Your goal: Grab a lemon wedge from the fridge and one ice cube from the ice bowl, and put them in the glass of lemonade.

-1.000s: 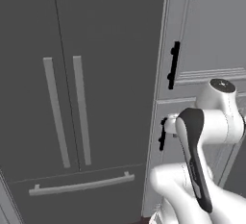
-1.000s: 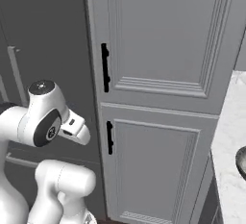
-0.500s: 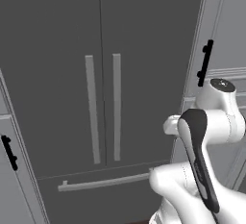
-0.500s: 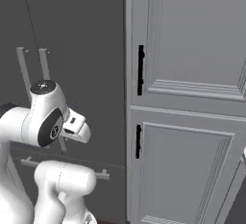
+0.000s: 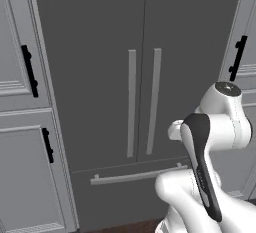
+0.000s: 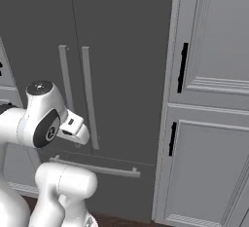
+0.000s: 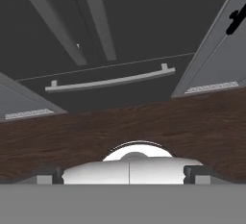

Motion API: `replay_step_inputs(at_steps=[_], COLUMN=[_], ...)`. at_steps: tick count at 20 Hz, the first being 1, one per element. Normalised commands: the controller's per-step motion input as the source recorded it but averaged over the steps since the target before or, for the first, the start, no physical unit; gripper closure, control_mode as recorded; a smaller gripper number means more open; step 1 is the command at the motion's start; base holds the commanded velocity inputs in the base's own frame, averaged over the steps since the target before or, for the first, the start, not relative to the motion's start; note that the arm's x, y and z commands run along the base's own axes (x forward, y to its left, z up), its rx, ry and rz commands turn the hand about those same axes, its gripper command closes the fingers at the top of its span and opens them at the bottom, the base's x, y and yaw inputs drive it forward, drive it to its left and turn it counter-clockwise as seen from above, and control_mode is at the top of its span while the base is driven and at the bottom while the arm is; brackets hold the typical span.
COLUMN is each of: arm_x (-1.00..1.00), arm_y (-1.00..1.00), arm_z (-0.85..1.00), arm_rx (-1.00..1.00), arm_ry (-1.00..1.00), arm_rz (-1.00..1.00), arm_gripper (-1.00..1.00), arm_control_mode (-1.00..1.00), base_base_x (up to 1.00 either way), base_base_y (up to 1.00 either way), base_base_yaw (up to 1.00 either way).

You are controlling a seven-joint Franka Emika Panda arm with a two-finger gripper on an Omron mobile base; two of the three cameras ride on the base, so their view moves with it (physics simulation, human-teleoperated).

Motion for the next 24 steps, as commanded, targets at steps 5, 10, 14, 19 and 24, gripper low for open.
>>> replay_step_inputs(at_steps=[5,10,14,19,24], arm_x=[0.0,0.0,0.0,0.0,0.0], arm_y=[0.0,0.0,0.0,0.0,0.0], arm_z=[0.0,0.0,0.0,0.0,0.0], arm_rx=[0.0,0.0,0.0,0.0,0.0], arm_ry=[0.0,0.0,0.0,0.0,0.0], arm_rz=[0.0,0.0,0.0,0.0,0.0], arm_gripper=[-1.0,-1.0,-1.0,-1.0,-1.0], arm_control_mode=[1.0,1.0,1.0,1.0,1.0], base_base_x=[-0.41,-0.39,0.0,0.0,0.0], base_base_y=[0.13,0.45,0.25,0.0,0.0], base_base_yaw=[0.06,0.11,0.0,0.0,0.0])
